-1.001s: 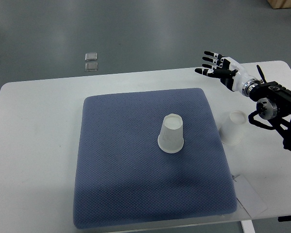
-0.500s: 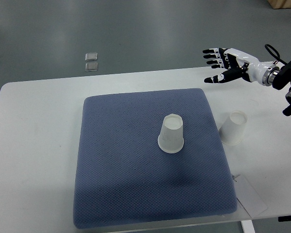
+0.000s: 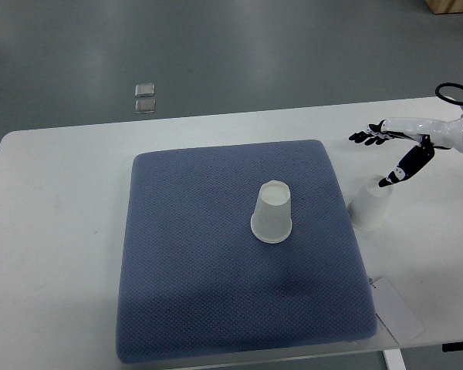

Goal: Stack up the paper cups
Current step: 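Move the right hand over the second white paper cup beside the pad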

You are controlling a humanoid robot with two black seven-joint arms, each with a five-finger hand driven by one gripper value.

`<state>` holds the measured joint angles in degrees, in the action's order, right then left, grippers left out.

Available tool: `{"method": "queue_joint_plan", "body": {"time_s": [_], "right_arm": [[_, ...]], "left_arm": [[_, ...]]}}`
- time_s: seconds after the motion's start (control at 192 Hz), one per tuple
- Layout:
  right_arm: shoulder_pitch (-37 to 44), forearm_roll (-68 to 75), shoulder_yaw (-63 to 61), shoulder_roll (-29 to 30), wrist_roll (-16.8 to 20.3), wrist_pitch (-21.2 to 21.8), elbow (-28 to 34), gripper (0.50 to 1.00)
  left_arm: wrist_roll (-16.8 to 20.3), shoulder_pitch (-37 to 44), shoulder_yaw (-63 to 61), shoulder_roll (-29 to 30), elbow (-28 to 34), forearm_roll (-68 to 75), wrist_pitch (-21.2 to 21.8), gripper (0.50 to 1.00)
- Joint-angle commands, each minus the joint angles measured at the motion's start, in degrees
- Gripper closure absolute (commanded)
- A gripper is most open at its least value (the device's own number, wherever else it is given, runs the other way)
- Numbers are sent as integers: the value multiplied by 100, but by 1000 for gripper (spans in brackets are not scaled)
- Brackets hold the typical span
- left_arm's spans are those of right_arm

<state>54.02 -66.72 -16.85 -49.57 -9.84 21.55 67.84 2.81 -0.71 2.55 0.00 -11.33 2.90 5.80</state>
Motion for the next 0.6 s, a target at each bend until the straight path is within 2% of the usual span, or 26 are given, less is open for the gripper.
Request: {"method": "queue_joint_plan", "body": {"time_s": [0.0, 0.167, 0.334, 0.469, 0.568, 0.594], "right_arm": [[30, -244, 191, -70, 0, -1, 81, 589], [-14, -543, 244, 26, 9, -89, 81, 589], [-40, -851, 622, 237, 9, -572, -7, 591], [-49, -860, 780, 360, 9, -643, -78, 595], [-76, -921, 798, 404, 9, -643, -157, 609], [-85, -948, 824, 404, 9, -643, -174, 634]], "left_arm": [[0, 0, 0, 0, 0, 0, 0, 500], [0, 0, 0, 0, 0, 0, 0, 500], [0, 0, 0, 0, 0, 0, 0, 500], [0, 0, 0, 0, 8, 0, 0, 500], [0, 0, 0, 0, 0, 0, 0, 500], [0, 0, 0, 0, 0, 0, 0, 500]]}}
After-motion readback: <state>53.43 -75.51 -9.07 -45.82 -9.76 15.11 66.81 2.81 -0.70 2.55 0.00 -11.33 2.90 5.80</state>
